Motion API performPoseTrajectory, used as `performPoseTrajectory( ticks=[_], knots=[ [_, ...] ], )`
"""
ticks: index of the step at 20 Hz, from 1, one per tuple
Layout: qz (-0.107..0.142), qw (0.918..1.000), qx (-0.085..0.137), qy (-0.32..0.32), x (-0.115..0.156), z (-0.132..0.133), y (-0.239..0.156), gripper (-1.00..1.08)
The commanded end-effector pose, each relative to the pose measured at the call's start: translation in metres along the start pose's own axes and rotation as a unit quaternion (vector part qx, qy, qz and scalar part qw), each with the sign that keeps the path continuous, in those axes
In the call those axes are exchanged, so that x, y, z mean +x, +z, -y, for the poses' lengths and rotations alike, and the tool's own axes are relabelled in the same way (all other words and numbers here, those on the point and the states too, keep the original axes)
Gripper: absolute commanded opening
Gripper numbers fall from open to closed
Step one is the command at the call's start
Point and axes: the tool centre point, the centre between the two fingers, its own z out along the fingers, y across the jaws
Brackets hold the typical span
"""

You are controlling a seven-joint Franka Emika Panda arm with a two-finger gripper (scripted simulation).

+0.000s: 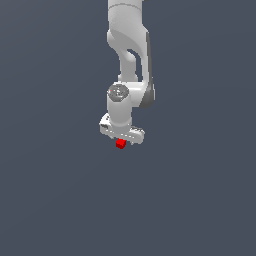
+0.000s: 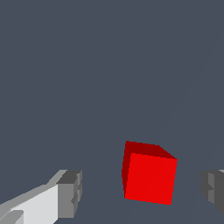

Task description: Pick up the red cube and move it to a goal position.

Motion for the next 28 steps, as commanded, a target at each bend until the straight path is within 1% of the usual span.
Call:
performPoseTrajectory(
  ticks=[1,7,12,13,24,28],
  knots=[
    [-0.002,0.9997,-0.002,0.024,-0.004,-0.005,0.017,1.00],
    [-0.004,0.9982,-0.005,0.059,-0.010,-0.013,0.042,1.00],
    [-0.004,0.9977,-0.005,0.068,-0.011,-0.014,0.049,1.00],
    [-0.004,0.9977,-0.005,0.068,-0.011,-0.014,0.049,-1.00],
    [-0.004,0.9977,-0.005,0.068,-0.011,-0.014,0.049,-1.00],
    [-0.004,0.9977,-0.005,0.068,-0.009,-0.011,0.043,-1.00]
  ],
)
